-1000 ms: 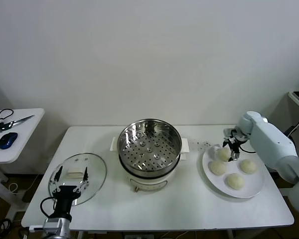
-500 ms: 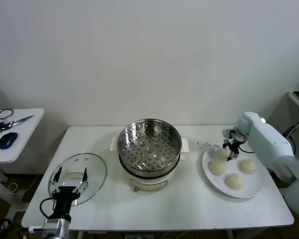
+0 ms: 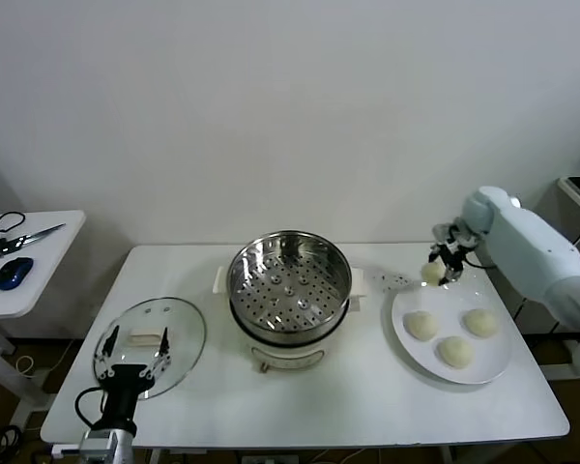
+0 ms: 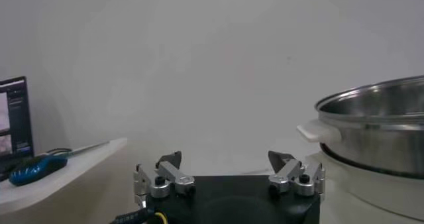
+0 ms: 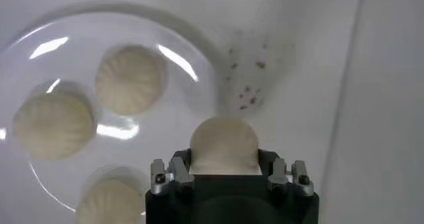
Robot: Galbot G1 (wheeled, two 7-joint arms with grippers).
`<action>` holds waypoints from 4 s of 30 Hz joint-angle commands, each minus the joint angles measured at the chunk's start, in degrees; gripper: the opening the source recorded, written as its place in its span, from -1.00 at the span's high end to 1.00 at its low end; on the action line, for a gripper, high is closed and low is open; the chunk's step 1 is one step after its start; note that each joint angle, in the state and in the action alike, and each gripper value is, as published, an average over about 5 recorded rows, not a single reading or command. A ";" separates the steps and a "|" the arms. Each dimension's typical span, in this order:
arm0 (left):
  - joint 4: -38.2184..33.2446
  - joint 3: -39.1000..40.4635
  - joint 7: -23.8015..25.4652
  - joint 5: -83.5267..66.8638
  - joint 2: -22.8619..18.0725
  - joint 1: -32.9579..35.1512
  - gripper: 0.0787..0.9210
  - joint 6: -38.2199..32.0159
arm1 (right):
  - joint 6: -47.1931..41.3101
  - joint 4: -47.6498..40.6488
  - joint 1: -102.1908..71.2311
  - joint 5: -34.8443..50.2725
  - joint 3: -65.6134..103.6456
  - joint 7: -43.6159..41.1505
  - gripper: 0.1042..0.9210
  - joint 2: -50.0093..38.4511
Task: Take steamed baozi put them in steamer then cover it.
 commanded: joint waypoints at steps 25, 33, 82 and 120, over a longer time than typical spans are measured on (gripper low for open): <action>-1.37 0.86 -0.02 -0.45 -0.13 2.60 -0.77 0.17 | 22.35 20.81 8.56 -16.89 -16.25 2.41 -0.41 23.25; -0.97 0.43 -0.06 -0.64 -0.01 2.99 -0.77 -0.05 | 25.41 15.50 1.37 -28.54 -12.13 5.40 -0.44 26.27; -2.38 0.48 -0.06 -0.41 0.33 3.13 -0.77 0.94 | -26.65 36.49 27.61 41.08 -42.11 10.87 -0.76 -19.62; -1.41 -0.83 -0.22 0.05 -0.36 4.59 -0.77 0.66 | -24.15 11.45 -16.51 14.67 -6.32 8.54 -0.70 -9.49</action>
